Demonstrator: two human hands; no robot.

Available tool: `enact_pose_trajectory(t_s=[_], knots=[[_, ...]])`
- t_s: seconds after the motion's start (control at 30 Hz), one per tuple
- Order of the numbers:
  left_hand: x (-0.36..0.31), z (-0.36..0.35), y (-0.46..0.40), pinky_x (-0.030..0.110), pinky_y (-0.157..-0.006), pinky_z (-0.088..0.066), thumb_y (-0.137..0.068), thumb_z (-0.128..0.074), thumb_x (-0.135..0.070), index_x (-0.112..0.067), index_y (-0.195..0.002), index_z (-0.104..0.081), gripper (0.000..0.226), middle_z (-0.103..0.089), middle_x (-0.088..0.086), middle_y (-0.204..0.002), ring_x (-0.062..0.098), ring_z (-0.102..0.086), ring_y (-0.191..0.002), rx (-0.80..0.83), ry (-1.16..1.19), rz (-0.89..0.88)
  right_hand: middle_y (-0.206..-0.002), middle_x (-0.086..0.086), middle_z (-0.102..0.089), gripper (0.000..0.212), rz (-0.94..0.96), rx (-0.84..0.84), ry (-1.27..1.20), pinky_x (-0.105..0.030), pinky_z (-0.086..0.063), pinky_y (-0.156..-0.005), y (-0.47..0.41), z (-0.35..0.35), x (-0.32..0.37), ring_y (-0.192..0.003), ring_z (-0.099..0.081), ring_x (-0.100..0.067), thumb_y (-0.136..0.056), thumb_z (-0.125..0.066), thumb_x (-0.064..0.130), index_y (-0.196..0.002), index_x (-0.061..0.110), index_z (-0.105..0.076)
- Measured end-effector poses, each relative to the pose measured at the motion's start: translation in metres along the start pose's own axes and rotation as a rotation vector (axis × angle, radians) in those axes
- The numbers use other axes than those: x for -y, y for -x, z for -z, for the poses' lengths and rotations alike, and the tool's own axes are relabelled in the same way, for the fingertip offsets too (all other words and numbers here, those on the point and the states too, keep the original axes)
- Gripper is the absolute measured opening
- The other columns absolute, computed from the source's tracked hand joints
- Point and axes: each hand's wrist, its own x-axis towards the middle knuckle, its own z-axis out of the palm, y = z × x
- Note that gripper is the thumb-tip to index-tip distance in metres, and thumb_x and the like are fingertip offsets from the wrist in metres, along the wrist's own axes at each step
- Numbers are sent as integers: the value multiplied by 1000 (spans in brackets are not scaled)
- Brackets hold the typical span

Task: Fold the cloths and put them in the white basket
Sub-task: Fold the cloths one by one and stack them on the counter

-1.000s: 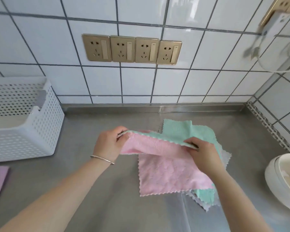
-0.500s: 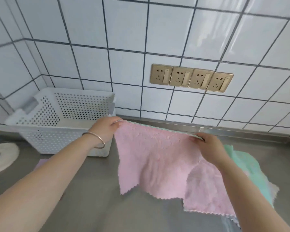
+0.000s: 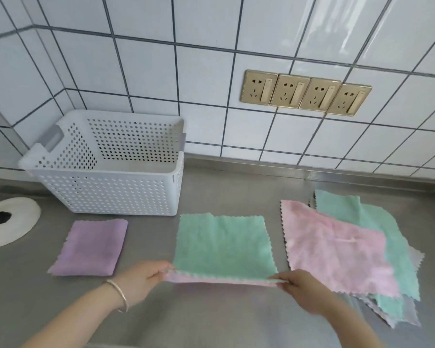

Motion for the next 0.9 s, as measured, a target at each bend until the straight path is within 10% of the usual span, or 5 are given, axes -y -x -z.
enact_pose_trajectory(t_s=[0.13,0.27,0.8,0.9], knots=[[31,-44,2,3,-64,-31,-97,-38,-18,-22,-94,-62,24,-60,-18,-88,1,-49,-82,171,-85,69,-97,9,-66,24,-59,181,83,-18,-35,-71,4,-46,-8,-90,-56,-8,-95,-47,25,-103,30,-69],[43,-53,3,6,-52,-26,-93,-41,-21,-46,-53,-46,47,-50,-28,-52,-6,-39,-54,326,-117,113,-51,8,-44,47,-142,271,100,-15,-32,-54,8,-60,-16,-54,-40,1,-90,-52,30,-44,26,-46],[50,-40,-90,29,-61,-28,-95,-43,-15,-18,-61,-41,33,-48,4,-64,22,-44,-65,-154,237,393,-62,3,-40,30,-153,-68,-142,-23,-26,-52,-79,-30,-15,-56,-38,-11,-94,-47,24,-66,15,-38],[54,-44,-99,32,-67,-35,-94,-43,-17,-13,-67,-49,29,-64,25,-96,38,-58,-94,-179,173,460,-65,2,-44,26,-176,-96,-102,-21,-29,-53,-91,-34,-14,-67,-45,-19,-95,-45,23,-69,16,-40]])
